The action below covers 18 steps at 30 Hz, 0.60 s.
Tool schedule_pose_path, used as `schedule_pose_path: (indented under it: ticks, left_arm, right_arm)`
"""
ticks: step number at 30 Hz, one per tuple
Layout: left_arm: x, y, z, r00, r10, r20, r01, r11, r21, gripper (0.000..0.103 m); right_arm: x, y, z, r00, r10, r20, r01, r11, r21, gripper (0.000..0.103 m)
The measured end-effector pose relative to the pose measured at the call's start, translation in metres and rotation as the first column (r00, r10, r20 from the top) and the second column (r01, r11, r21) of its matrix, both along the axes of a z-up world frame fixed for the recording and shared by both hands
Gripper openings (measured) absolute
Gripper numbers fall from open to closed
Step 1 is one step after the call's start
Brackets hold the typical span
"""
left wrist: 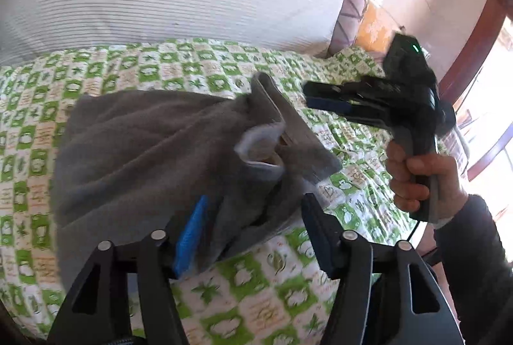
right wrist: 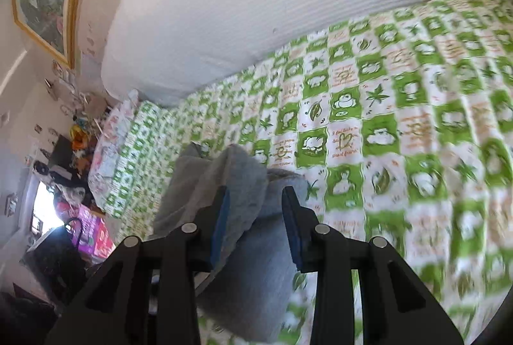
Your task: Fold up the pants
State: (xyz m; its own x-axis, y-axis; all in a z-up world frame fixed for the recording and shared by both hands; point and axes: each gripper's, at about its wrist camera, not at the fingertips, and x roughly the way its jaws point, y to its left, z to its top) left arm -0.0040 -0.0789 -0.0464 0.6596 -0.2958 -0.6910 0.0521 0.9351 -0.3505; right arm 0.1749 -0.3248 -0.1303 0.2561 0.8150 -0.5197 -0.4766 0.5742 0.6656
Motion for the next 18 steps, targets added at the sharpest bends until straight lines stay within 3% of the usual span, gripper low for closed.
schedule_pose_path:
  ticks: [4, 9, 13, 18]
  left_arm:
    - [-0.016, 0.026, 0.005, 1.000, 0.022, 0.015, -0.022, 1.000, 0.006, 0.063]
    - [-0.028, 0.061, -0.001, 0.997, 0.080, 0.022, -0.082, 0.994, 0.078, 0.065]
    - [-0.027, 0.086, -0.019, 0.991, 0.132, -0.021, -0.130, 0.988, 0.080, 0.065]
    - [-0.030, 0.102, -0.040, 0.983, 0.171, -0.072, -0.168, 0.985, 0.045, 0.066]
  right_arm:
    - [-0.029, -0.006, 0.015, 0.999, -0.018, 0.037, 0.017, 1.000, 0.026, 0.035]
    - [-0.078, 0.009, 0.029, 0.997, 0.033, 0.076, -0.038, 0.998, 0.056, 0.036]
    - [-0.102, 0.025, 0.020, 0.997, 0.010, 0.080, -0.006, 0.999, -0.043, 0.036]
    - [-0.117, 0.036, 0.001, 0.999, -0.014, 0.046, 0.017, 0.997, -0.078, 0.036]
